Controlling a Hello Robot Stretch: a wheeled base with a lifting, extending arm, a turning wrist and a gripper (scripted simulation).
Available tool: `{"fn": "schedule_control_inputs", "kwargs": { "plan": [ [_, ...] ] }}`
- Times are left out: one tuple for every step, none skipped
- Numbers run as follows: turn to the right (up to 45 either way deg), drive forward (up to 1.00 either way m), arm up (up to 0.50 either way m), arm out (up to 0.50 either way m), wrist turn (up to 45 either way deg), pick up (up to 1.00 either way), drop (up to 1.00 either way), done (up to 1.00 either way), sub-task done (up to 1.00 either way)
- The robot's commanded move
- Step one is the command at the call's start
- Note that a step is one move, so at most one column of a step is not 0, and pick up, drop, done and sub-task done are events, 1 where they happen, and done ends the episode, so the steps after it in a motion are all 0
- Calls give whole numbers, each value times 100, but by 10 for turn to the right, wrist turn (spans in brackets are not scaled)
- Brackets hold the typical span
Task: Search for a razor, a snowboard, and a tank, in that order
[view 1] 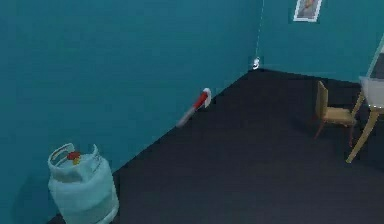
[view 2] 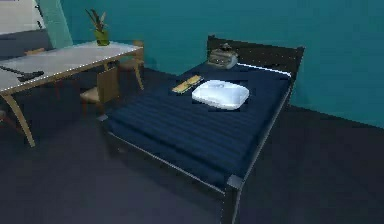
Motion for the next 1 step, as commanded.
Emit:
{"fn": "schedule_control_inputs", "kwargs": {
  "plan": [
    [-300, 0, 0, 0, 0, 0, 0, 0, 0]
  ]
}}
